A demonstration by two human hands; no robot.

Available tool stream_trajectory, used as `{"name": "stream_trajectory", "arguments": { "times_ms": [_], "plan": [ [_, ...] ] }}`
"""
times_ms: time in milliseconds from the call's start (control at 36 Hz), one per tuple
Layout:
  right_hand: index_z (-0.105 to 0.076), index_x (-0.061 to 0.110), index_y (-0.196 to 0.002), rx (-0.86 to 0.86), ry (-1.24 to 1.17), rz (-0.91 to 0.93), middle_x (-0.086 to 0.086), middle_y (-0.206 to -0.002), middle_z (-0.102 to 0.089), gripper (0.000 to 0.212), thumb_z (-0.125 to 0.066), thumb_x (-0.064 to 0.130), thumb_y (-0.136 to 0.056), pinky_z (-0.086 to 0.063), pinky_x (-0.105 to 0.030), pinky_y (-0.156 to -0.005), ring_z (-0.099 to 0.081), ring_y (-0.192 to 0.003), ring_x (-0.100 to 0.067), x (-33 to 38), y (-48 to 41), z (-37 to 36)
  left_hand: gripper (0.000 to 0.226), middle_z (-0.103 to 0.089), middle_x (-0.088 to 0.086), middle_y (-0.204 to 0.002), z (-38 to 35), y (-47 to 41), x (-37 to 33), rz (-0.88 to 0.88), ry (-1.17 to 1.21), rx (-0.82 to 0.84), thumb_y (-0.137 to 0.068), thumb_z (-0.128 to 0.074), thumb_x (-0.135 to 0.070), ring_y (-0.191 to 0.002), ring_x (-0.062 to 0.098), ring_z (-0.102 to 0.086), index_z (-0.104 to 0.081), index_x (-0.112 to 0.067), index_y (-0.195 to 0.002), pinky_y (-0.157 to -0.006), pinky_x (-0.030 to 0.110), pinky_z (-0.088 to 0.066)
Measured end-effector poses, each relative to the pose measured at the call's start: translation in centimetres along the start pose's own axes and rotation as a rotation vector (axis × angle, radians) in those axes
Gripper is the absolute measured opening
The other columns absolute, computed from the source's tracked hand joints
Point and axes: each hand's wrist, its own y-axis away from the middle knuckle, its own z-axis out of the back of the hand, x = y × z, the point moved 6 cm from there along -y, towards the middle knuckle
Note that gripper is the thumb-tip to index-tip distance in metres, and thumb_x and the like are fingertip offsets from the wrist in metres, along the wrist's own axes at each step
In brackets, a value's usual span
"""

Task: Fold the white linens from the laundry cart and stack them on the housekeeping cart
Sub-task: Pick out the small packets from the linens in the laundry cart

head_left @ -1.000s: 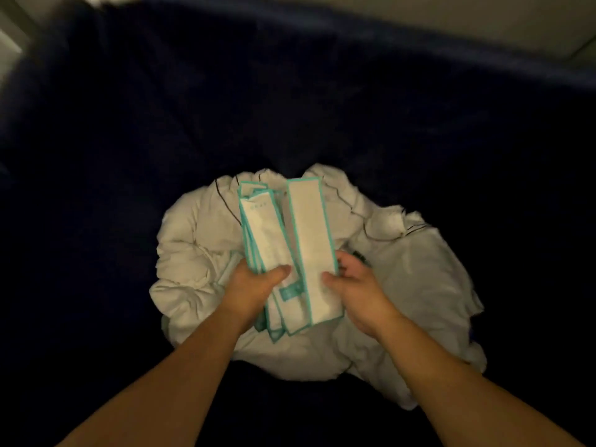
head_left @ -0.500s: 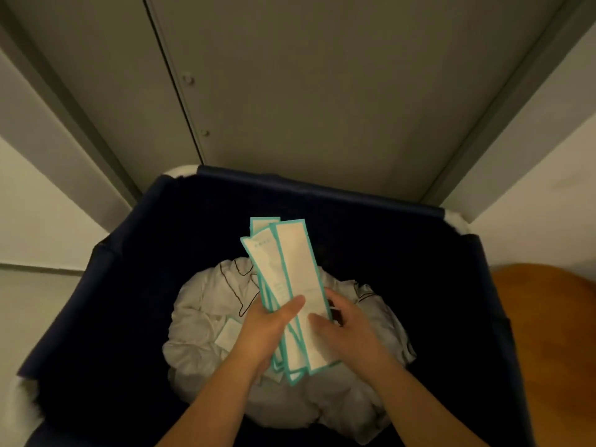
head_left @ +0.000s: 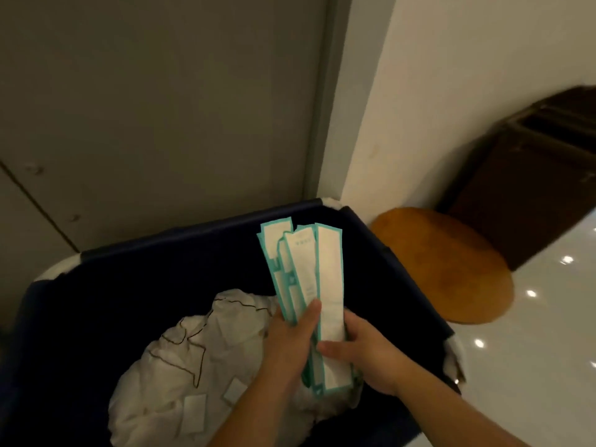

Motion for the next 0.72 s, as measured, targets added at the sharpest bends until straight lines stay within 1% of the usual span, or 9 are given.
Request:
{"name": "stream_trajectory", "arguments": {
  "times_ms": [139, 194, 278, 333, 389, 500, 611, 667, 722],
  "plan": [
    [-0.060, 0.016, -0.121, -0.227, 0.018, 0.008, -0.005, -0.112, -0.071, 0.054, -0.076, 0.013, -0.070, -0.054, -0.040, -0.090, -0.067, -0.105, -0.022, -0.3, 5.8, 5.0, 0.018, -0.074, 0.000, -0.097, -7.3, 2.2, 1.1, 0.045, -0.035, 0.270, -0.093, -0.060, -0.020, -0.089, 0.018, -0.071, -0.065, -0.018, -0.110, -0.073, 0.032, -0.058],
    [-0.061, 0.016, -0.118, -0.327, -0.029, 0.012, -0.006, -0.110, -0.071, 0.051, -0.075, 0.013, -0.069, -0.055, -0.038, -0.086, -0.068, -0.102, -0.022, -0.6, 8.4, 7.2, 0.019, -0.073, 0.009, -0.103, -10.5, 3.7, 1.7, 0.105, 0.018, 0.423, -0.094, -0.058, -0.013, -0.094, 0.025, -0.071, -0.065, -0.014, -0.112, -0.078, 0.039, -0.058],
    [-0.062, 0.014, -0.117, -0.471, -0.200, 0.010, -0.009, -0.105, -0.073, 0.052, -0.072, 0.009, -0.066, -0.056, -0.038, -0.077, -0.070, -0.096, -0.027, -1.8, 12.5, 10.5, 0.042, -0.069, 0.018, -0.113, -15.0, 6.1, 2.5, 0.187, 0.056, 0.627, -0.079, -0.061, -0.015, -0.103, 0.036, -0.067, -0.064, -0.009, -0.121, -0.092, 0.055, -0.051],
    [-0.061, 0.008, -0.118, -0.530, -0.319, 0.028, -0.014, -0.104, -0.072, 0.048, -0.071, 0.000, -0.072, -0.057, -0.039, -0.072, -0.070, -0.095, -0.032, -2.6, 14.9, 12.4, 0.043, -0.069, 0.017, -0.113, -17.6, 7.1, 3.4, 0.162, -0.019, 0.670, -0.079, -0.065, -0.017, -0.103, 0.036, -0.067, -0.063, -0.011, -0.122, -0.092, 0.057, -0.051],
    [-0.061, 0.004, -0.117, -0.577, -0.418, 0.054, -0.018, -0.105, -0.071, 0.037, -0.063, -0.007, -0.081, -0.057, -0.040, -0.073, -0.069, -0.095, -0.035, -3.3, 17.2, 14.3, 0.029, -0.072, 0.015, -0.107, -20.2, 7.8, 4.3, 0.133, -0.075, 0.661, -0.088, -0.066, -0.014, -0.098, 0.035, -0.069, -0.066, -0.011, -0.117, -0.088, 0.055, -0.053],
    [-0.063, 0.001, -0.113, -0.718, -0.550, 0.084, -0.020, -0.105, -0.071, 0.035, -0.063, -0.007, -0.079, -0.056, -0.045, -0.081, -0.068, -0.096, -0.039, -6.3, 23.4, 20.0, 0.020, -0.073, 0.012, -0.101, -27.4, 11.4, 7.6, 0.162, -0.114, 0.700, -0.092, -0.060, -0.009, -0.093, 0.032, -0.071, -0.067, -0.009, -0.111, -0.081, 0.047, -0.057],
    [-0.065, 0.001, -0.114, -0.822, -0.465, 0.116, -0.016, -0.103, -0.072, 0.049, -0.075, 0.005, -0.066, -0.055, -0.044, -0.084, -0.069, -0.095, -0.035, -9.4, 29.9, 26.5, 0.020, -0.074, 0.011, -0.101, -35.1, 15.6, 12.3, 0.202, -0.181, 0.765, -0.092, -0.061, -0.010, -0.093, 0.029, -0.071, -0.066, -0.009, -0.111, -0.079, 0.043, -0.058],
    [-0.065, 0.007, -0.113, -0.836, -0.399, 0.120, -0.011, -0.101, -0.074, 0.046, -0.077, 0.009, -0.069, -0.057, -0.041, -0.081, -0.071, -0.093, -0.030, -10.8, 33.3, 29.9, 0.021, -0.074, 0.011, -0.098, -39.0, 18.1, 15.1, 0.223, -0.202, 0.775, -0.089, -0.064, -0.006, -0.091, 0.027, -0.072, -0.067, -0.007, -0.109, -0.073, 0.038, -0.058],
    [-0.065, 0.011, -0.112, -0.844, -0.380, 0.124, -0.009, -0.101, -0.074, 0.043, -0.077, 0.012, -0.070, -0.057, -0.039, -0.080, -0.071, -0.093, -0.027, -12.1, 36.6, 33.1, 0.025, -0.074, 0.013, -0.100, -42.9, 20.6, 17.4, 0.239, -0.218, 0.811, -0.086, -0.065, -0.001, -0.093, 0.029, -0.071, -0.066, -0.005, -0.111, -0.077, 0.040, -0.057]
  ]
}}
